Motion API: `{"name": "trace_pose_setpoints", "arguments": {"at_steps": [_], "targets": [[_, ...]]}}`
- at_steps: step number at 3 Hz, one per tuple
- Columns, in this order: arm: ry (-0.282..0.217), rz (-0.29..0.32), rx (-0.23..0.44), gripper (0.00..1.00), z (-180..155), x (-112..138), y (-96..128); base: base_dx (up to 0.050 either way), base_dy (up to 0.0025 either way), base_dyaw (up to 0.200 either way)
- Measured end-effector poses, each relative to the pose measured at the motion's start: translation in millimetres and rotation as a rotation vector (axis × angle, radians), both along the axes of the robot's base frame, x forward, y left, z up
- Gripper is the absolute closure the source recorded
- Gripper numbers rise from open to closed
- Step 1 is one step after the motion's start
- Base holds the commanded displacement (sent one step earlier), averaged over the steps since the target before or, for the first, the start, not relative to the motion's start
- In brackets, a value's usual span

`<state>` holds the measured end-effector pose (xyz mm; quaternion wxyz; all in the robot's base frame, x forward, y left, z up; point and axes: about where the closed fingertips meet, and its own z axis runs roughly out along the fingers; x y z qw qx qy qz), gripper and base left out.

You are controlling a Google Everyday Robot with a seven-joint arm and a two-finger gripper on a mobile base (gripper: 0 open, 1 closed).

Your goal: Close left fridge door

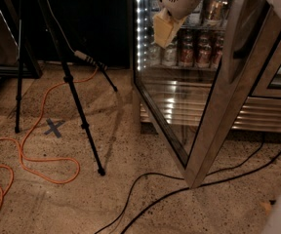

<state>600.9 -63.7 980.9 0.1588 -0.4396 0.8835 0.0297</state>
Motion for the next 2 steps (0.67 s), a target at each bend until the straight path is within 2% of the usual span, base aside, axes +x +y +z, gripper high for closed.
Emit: {"name": "trace_pose_setpoints", "arguments": {"at_steps": [1, 2], "targets": [[0.038, -0.017, 0.029, 1.0, -13, 8, -6, 0.0, 0.0, 0.0], [0.139, -0.097, 0.06, 1.0, -73, 30, -28, 0.0, 0.0, 0.0]]}}
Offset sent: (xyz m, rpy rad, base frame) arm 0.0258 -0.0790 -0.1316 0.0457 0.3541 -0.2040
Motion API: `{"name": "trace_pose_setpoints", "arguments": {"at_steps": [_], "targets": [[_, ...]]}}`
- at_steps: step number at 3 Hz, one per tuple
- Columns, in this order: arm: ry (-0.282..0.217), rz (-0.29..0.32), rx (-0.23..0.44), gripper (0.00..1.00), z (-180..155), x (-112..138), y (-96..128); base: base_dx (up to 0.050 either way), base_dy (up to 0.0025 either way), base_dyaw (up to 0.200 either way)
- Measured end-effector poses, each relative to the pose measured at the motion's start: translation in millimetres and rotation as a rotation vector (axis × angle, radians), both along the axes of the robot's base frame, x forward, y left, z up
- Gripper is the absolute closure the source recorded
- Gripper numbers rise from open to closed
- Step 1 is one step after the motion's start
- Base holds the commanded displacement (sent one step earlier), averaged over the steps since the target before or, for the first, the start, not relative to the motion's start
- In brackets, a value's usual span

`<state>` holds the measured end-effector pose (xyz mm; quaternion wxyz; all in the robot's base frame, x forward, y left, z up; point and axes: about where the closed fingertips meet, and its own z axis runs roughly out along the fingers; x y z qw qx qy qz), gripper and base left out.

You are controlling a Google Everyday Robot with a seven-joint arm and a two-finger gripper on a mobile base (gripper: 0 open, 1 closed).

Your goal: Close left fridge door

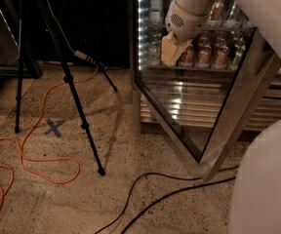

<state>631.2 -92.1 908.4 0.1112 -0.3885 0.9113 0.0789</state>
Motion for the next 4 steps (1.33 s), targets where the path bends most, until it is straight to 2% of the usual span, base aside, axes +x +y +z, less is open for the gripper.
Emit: {"name": "trace_pose_setpoints", "arguments": {"at_steps": [1, 2, 4], "targets": [[0.0, 0.0, 0.0, 1.0, 0.0, 0.0, 0.0, 0.05, -0.00006, 0.002], [0.0, 0.0, 0.0, 1.0, 0.0, 0.0, 0.0, 0.022, -0.00205, -0.175], [0.0, 0.0, 0.0, 1.0, 0.0, 0.0, 0.0, 0.048, 0.00004, -0.001]]}}
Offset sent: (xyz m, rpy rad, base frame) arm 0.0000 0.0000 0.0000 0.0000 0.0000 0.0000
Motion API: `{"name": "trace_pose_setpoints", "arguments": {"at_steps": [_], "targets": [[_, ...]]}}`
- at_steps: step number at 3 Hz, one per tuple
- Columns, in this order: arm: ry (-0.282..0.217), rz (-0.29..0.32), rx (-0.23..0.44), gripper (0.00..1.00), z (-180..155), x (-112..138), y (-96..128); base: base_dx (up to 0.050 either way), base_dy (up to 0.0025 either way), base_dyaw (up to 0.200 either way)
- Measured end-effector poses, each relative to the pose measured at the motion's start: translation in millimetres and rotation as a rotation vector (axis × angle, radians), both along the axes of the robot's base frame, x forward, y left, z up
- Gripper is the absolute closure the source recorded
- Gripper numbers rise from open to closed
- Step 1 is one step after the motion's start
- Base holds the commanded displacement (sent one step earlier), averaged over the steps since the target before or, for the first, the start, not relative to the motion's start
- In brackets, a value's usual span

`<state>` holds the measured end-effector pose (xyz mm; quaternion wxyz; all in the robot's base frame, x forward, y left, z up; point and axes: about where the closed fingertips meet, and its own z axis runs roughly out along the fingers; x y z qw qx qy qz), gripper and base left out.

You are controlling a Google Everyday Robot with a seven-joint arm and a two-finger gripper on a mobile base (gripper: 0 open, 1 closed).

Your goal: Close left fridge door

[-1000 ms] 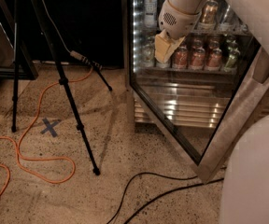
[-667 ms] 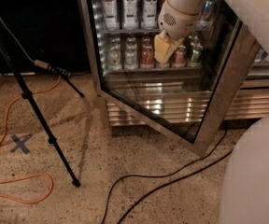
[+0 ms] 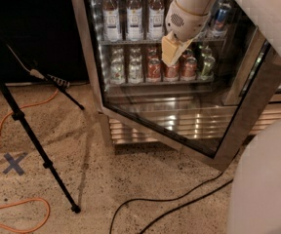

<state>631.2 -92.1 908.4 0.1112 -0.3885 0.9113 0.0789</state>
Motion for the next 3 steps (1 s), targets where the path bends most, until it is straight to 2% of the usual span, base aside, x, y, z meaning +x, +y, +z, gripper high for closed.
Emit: {"name": "trace_pose_setpoints", "arguments": {"at_steps": [3], "targets": [[0.0, 0.0, 0.0, 1.0, 0.0, 0.0, 0.0, 0.05, -0.00001, 0.0]]}}
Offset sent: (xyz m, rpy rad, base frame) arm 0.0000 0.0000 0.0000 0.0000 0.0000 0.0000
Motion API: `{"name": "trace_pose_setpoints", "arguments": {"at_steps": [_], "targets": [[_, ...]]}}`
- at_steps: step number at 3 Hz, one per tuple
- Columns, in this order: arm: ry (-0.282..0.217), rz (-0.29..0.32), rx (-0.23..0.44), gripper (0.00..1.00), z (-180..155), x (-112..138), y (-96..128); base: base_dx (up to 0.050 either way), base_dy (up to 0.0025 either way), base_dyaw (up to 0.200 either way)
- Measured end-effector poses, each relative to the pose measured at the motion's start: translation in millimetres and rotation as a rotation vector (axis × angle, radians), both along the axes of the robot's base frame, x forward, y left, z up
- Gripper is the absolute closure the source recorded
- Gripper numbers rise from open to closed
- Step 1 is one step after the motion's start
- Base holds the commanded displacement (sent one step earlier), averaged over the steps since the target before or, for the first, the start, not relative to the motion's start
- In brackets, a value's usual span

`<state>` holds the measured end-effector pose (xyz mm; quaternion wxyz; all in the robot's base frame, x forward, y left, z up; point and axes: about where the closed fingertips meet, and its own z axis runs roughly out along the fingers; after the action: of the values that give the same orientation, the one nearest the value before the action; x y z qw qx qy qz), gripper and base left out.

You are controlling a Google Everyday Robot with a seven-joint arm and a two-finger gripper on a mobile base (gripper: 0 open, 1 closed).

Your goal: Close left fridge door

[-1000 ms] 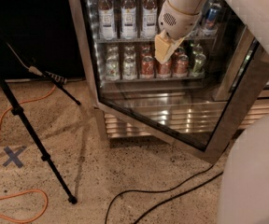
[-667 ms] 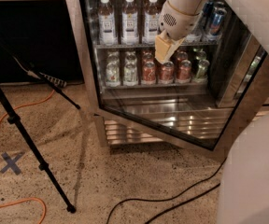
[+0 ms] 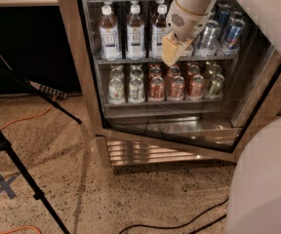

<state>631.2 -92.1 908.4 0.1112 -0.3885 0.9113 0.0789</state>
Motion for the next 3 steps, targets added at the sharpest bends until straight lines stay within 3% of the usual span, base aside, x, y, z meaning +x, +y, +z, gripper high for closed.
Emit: {"name": "trace_pose_setpoints", "arguments": {"at_steps": [1, 2, 3], "targets": [[0.0, 0.0, 0.0, 1.0, 0.0, 0.0, 0.0, 0.0, 0.0, 0.0], [0.0, 0.0, 0.0, 0.82, 0.0, 0.0, 0.0, 0.0, 0.0, 0.0], [0.0, 0.0, 0.0, 0.58, 0.0, 0.0, 0.0, 0.0, 0.0, 0.0]]}}
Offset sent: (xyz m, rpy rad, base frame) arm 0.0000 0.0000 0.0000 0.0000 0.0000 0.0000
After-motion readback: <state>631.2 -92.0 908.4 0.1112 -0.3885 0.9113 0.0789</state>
